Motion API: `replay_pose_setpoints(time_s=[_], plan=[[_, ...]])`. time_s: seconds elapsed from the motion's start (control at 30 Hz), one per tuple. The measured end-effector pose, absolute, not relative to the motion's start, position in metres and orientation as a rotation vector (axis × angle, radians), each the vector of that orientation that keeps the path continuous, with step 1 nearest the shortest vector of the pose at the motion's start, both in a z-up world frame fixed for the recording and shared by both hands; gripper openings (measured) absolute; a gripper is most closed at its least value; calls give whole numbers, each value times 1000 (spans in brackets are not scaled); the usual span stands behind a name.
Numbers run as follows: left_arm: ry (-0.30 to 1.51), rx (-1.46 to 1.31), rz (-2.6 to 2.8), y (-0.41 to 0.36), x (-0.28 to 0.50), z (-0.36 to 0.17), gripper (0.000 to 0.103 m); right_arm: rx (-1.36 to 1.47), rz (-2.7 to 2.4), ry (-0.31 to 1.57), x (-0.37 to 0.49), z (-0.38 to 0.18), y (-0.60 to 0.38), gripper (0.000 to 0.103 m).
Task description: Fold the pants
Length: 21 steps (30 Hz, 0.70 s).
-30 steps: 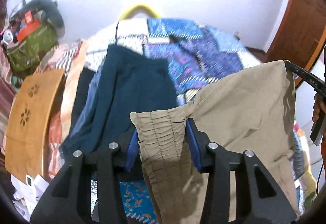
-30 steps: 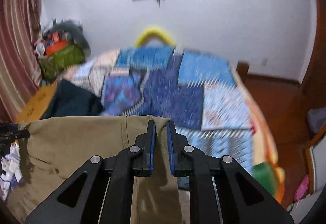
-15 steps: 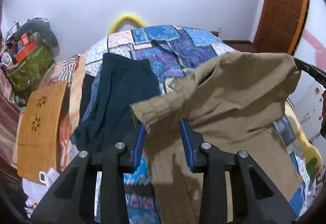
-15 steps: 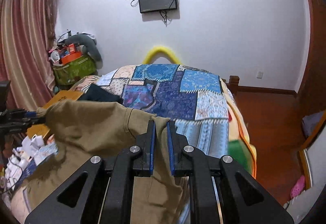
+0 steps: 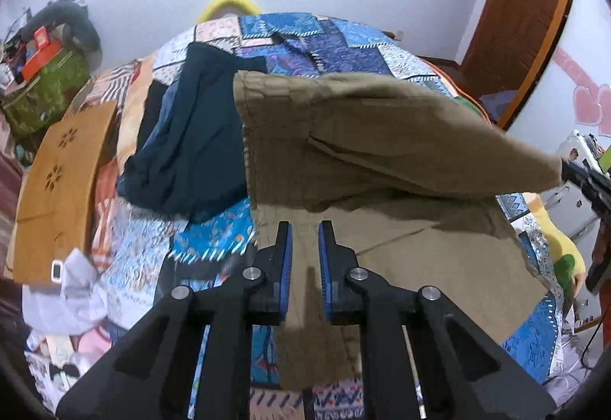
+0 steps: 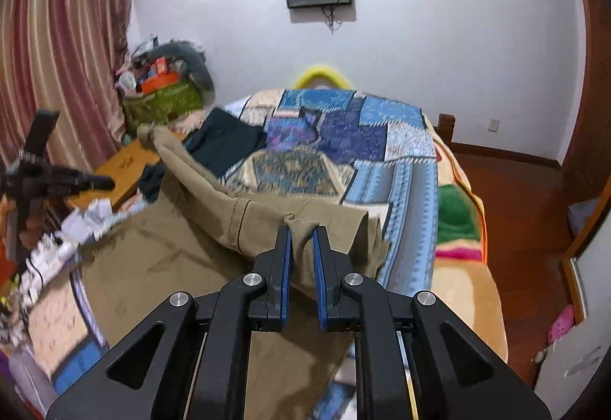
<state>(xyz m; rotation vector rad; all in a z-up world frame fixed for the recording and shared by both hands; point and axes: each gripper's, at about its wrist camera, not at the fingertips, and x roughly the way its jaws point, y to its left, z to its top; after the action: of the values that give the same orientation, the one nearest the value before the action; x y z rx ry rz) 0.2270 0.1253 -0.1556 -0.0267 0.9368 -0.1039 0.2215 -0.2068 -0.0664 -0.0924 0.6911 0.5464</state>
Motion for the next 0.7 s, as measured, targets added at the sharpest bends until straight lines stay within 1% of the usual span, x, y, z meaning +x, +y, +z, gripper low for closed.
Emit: replay_pose_setpoints(time_s=[0.03, 0.07, 0.13, 0.33, 0.5, 0.63, 0.67, 0.7], plan=[[937, -24, -93, 126, 223, -155, 24, -88, 550, 703, 218, -72, -208, 10], [933, -21, -86, 126, 219, -154, 29, -81, 549, 711, 212, -75, -210, 10], [914, -7, -62, 126, 209, -152, 45, -67, 544, 728, 205, -84, -214, 10], [908, 0, -51, 124, 186, -157, 56, -71, 509, 801, 187, -118, -223, 10], [941, 1, -44, 122, 175, -170, 58, -73, 476, 868, 177, -143, -226, 12], [951, 26, -35, 116, 167, -176, 60, -46, 451, 894, 171, -143, -235, 15], [948, 30, -35, 115, 166, -176, 61, -45, 441, 897, 169, -142, -236, 18], [942, 34, -35, 113, 164, -175, 63, -43, 431, 900, 167, -140, -238, 25]])
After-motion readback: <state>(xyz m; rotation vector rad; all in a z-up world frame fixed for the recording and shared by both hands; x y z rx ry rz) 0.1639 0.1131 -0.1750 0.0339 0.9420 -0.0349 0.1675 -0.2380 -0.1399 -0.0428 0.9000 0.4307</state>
